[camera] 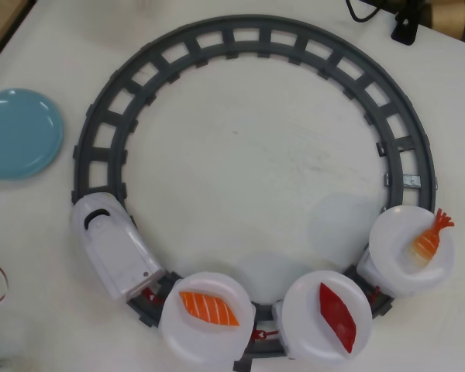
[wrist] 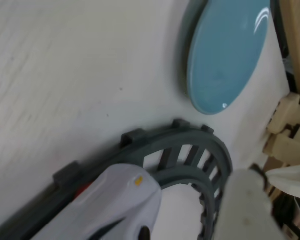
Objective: Pick up the sushi from the Shinkansen and put it on the blue dish
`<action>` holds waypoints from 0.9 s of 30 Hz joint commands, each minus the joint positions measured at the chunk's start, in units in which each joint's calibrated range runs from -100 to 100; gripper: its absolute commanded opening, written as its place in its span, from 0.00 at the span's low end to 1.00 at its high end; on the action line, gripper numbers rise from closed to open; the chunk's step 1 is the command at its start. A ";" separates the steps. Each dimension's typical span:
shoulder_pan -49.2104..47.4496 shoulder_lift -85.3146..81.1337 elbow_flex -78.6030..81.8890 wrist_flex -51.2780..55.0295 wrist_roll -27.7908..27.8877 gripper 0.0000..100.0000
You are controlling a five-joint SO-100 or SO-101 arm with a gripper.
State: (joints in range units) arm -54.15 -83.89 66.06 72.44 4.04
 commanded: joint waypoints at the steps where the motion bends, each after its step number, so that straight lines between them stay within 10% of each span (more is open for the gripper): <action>1: 0.63 10.77 -9.97 -0.46 -0.16 0.17; 27: 12.60 62.45 -67.50 22.47 -5.40 0.17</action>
State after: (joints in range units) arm -43.93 -23.24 4.67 92.27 -0.62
